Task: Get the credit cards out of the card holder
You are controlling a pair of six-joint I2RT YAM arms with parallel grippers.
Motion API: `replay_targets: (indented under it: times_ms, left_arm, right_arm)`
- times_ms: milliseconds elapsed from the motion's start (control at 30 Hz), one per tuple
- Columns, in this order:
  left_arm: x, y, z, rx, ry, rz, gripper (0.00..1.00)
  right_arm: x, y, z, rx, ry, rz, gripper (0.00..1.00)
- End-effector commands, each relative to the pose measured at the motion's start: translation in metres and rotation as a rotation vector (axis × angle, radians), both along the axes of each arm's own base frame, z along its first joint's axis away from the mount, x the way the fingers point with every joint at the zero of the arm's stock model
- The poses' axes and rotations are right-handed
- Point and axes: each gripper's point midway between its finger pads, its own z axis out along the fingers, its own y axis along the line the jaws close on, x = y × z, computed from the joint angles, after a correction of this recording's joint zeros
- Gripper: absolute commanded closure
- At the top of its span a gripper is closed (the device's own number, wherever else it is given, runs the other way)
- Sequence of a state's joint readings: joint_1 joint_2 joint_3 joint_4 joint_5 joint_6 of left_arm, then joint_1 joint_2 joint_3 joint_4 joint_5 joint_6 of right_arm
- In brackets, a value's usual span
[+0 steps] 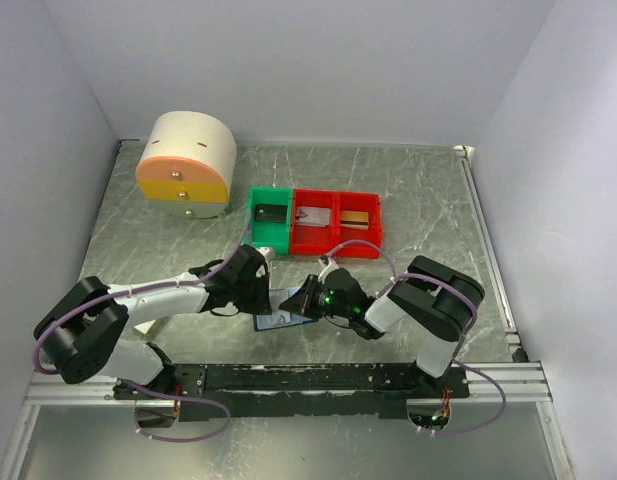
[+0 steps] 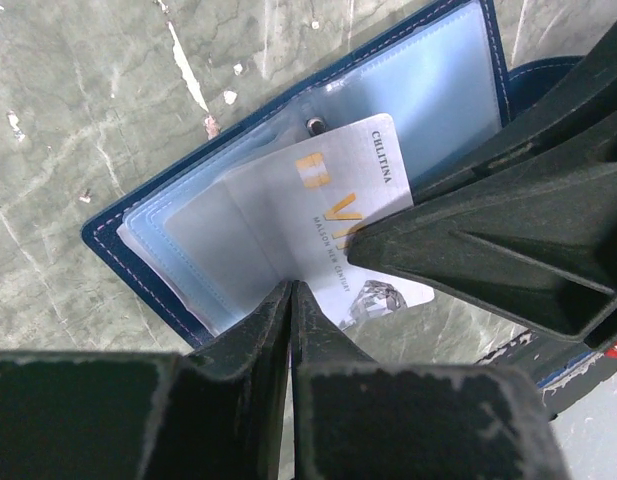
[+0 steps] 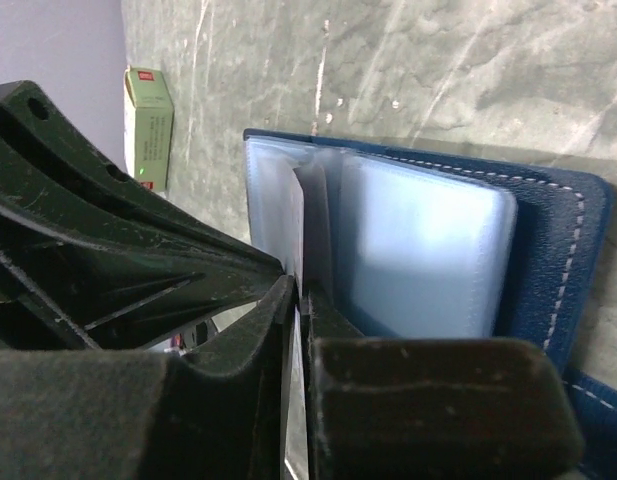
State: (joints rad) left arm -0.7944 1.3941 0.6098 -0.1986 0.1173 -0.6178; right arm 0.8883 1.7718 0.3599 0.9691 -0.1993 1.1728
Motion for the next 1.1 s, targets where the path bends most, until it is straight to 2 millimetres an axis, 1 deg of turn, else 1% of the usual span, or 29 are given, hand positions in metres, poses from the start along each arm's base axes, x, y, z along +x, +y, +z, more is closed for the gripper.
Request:
replay_targets:
  times_ms: [0,67,267,300,400,533,633,700,767,800,900,1000,1067]
  left_arm:
    - [-0.005,0.005,-0.006,0.037,0.009,-0.004,0.85]
    - [-0.005,0.005,-0.006,0.039,0.008,-0.006,0.85]
    - [-0.006,0.004,-0.007,0.035,0.014,-0.009,0.85]
    - [-0.006,0.004,-0.007,0.034,0.013,-0.011,0.85]
    - [-0.006,0.005,-0.006,0.04,0.011,-0.01,0.85]
    - [-0.006,0.004,-0.005,0.036,0.009,-0.01,0.85]
    - [-0.005,0.004,-0.005,0.037,0.008,-0.01,0.85]
    - [-0.005,0.002,-0.005,0.033,0.01,-0.007,0.85]
    - [-0.007,0.002,-0.006,0.03,0.013,-0.009,0.85]
    - [-0.007,0.001,-0.007,0.031,0.014,-0.009,0.85]
    - [-0.007,0.003,-0.007,0.039,0.013,-0.007,0.85]
    - [-0.006,0.004,-0.006,0.045,0.006,-0.003,0.85]
    - [-0.005,0.006,-0.004,0.05,-0.002,0.006,0.85]
  right_arm:
    - [0.001,-0.01,-0.002,-0.051,-0.018,-0.017,0.96]
    - [0.001,-0.012,-0.001,-0.057,-0.022,-0.016,1.0]
    - [0.001,-0.01,0.003,-0.052,-0.031,0.0,1.0]
    - [0.001,-0.009,0.003,-0.048,-0.031,0.004,0.99]
    - [0.0,-0.004,0.006,-0.025,-0.034,0.023,0.9]
    - [-0.001,0.001,0.007,-0.011,-0.03,0.04,0.84]
    - [-0.001,0.003,0.006,-0.01,-0.026,0.044,0.83]
    - [-0.002,0.002,0.006,-0.005,-0.028,0.045,0.85]
    - [-0.003,0.0,0.005,-0.011,-0.024,0.038,0.92]
    - [-0.003,-0.001,0.004,-0.017,-0.024,0.033,0.93]
    - [-0.001,-0.006,0.002,-0.047,-0.027,0.021,0.94]
    - [-0.001,-0.009,0.003,-0.065,-0.034,0.017,1.0]
    - [0.0,-0.014,0.005,-0.076,-0.039,0.004,1.0]
